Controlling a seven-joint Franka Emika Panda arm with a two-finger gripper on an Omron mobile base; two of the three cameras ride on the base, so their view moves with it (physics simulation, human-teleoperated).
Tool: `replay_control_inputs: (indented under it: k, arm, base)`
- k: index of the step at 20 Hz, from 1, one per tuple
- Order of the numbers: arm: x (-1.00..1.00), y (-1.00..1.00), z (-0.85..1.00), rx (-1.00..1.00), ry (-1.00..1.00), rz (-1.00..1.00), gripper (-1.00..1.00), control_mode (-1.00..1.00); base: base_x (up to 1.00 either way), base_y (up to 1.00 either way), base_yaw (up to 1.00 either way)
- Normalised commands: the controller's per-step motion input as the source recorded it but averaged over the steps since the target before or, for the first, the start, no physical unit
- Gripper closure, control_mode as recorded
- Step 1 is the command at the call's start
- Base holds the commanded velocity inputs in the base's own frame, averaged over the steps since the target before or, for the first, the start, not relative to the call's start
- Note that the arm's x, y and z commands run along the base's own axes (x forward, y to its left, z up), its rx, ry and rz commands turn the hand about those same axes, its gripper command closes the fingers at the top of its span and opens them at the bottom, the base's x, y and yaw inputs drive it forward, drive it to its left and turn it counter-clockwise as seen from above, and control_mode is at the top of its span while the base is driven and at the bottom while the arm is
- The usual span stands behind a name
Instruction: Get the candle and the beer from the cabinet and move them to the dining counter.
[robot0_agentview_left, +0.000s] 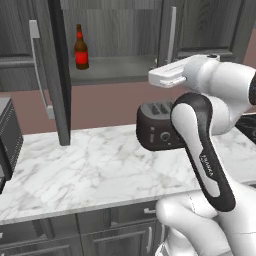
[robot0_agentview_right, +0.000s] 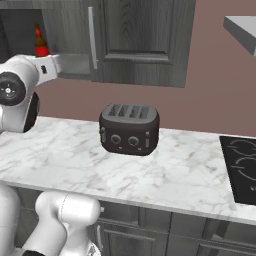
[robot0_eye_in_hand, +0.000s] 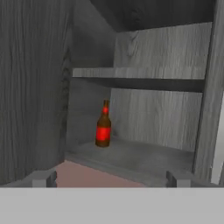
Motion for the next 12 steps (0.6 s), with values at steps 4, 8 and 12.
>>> replay_control_inputs:
  k: [4, 8, 12]
  arm:
    - [0.00, -0.73, 0.00, 0.00, 0.00, -0.36, -1.00, -1.00]
    - [0.00, -0.45, 0.00, 0.00, 0.00, -0.30, -1.00, -1.00]
    - [0.06, -0.23, 0.00, 0.00, 0.00, -0.29, -1.00, -1.00]
  base:
    - [0.00, 0.00, 0.00]
    - [0.00, 0.00, 0.00]
    - [0.00, 0.00, 0.00]
